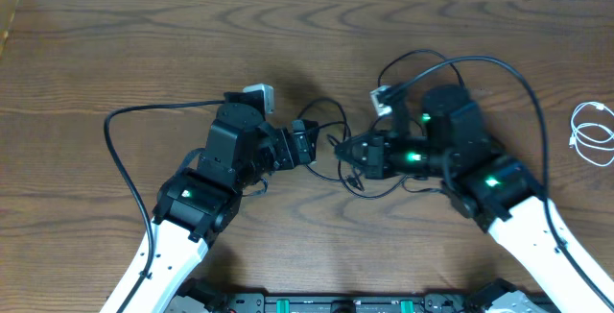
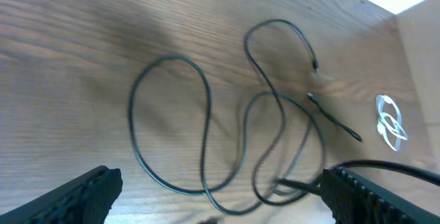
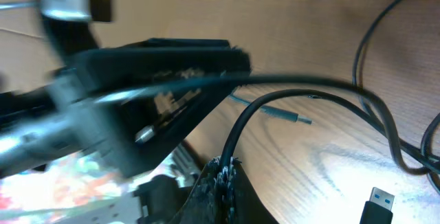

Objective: Untangle cables
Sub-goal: 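Hold the cables with both grippers and pull them slightly apart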

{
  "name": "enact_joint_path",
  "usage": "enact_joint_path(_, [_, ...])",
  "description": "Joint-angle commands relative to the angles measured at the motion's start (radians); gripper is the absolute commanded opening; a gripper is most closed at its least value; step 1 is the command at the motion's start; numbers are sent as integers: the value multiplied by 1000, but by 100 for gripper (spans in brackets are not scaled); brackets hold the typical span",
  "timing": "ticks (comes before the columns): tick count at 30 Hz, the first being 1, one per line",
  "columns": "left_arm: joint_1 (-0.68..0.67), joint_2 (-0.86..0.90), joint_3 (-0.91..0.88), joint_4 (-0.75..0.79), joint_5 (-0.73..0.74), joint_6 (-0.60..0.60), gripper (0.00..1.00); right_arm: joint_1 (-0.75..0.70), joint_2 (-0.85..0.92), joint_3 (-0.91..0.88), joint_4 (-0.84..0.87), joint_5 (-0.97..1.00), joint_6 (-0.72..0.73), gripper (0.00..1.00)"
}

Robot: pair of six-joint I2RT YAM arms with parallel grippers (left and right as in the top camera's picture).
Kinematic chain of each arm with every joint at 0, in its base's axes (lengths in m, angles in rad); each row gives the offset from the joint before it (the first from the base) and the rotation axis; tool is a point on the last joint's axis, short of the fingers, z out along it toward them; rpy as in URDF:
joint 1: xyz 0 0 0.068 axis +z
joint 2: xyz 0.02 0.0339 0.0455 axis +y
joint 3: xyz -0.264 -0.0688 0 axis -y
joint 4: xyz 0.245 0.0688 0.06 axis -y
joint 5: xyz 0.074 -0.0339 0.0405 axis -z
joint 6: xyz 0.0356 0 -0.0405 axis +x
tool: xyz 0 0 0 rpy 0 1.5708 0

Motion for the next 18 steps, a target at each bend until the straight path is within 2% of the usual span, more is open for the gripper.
enact_joint_path(1, [3, 0, 8, 6, 82, -6, 98, 44, 57, 19, 33, 87, -22, 1])
enact_joint_path(5, [3, 0, 8, 5, 97, -6, 98, 55, 103, 19, 95, 82, -22, 2])
enact_joint_path(6, [3, 0, 8, 5, 97, -6, 98, 55, 110, 19, 111, 84, -22, 8])
enact_joint_path(8, [3, 0, 8, 5, 101, -5, 98, 52, 118, 19, 138, 101, -23, 33])
enact_joint_path(10, [3, 1, 8, 5, 119, -5, 98, 47, 119, 19, 149, 120, -31, 50])
enact_joint_path(11, [3, 1, 8, 4, 119, -5, 98, 45, 119, 19, 154, 116, -39, 55])
enact_joint_path(15, [3, 1, 8, -2, 119, -5, 98, 43, 119, 19, 158, -6, -45, 65])
enact_joint_path(17, [3, 1, 8, -3, 118, -5, 98, 43, 119, 19, 169, -121, -85, 83])
enact_joint_path(18, [3, 1, 8, -4, 118, -5, 98, 43, 118, 19, 175, -177, -109, 98])
